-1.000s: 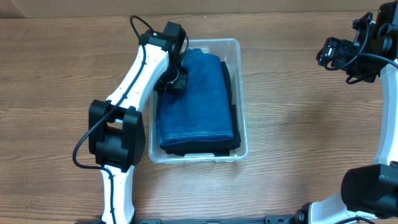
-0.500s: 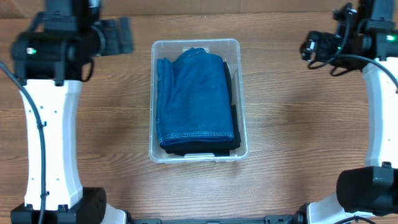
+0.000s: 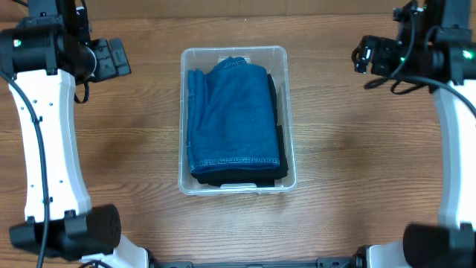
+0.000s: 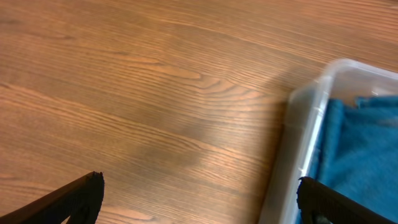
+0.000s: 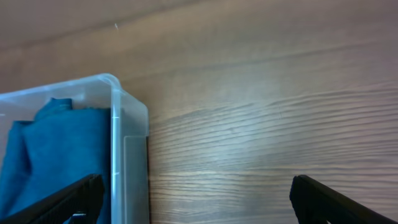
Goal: Pack container
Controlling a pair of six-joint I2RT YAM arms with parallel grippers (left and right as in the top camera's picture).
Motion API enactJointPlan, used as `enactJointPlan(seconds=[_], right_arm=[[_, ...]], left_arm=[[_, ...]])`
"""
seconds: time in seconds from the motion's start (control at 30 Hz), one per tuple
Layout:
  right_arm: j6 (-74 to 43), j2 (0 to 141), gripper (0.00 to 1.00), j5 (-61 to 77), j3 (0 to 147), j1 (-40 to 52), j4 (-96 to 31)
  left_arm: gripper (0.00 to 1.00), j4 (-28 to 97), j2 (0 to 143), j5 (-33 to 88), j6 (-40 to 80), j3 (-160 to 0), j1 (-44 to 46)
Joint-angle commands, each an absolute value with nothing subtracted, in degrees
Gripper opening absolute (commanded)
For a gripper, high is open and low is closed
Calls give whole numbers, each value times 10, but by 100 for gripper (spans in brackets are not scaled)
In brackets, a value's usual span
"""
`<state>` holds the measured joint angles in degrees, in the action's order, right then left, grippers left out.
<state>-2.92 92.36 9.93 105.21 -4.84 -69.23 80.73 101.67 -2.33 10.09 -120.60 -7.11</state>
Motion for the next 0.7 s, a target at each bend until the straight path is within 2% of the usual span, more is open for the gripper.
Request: enactJointPlan(seconds=[0.0, 0.17, 0.3, 0.4, 0.5, 0.53, 0.67], right_arm=[[-15, 789, 100, 69, 999, -48, -677], [-15, 568, 100, 72, 785, -48, -617], [-15, 411, 100, 71, 655, -48, -632], [-15, 359, 100, 71, 626, -48, -695], [-15, 356, 100, 71, 626, -48, -761], [-15, 356, 100, 71, 626, -48, -759], [-15, 356, 100, 71, 626, -48, -760]], left_arm=[[100, 781, 894, 11, 62, -1138, -68], [100, 677, 672, 16, 62, -889, -67], [100, 628, 448, 9, 75, -679, -67], [100, 639, 352, 10, 75, -613, -67], [100, 714, 310, 11, 75, -602, -67], [100, 748, 303, 11, 75, -602, -67], [100, 747, 302, 11, 77, -602, -67]])
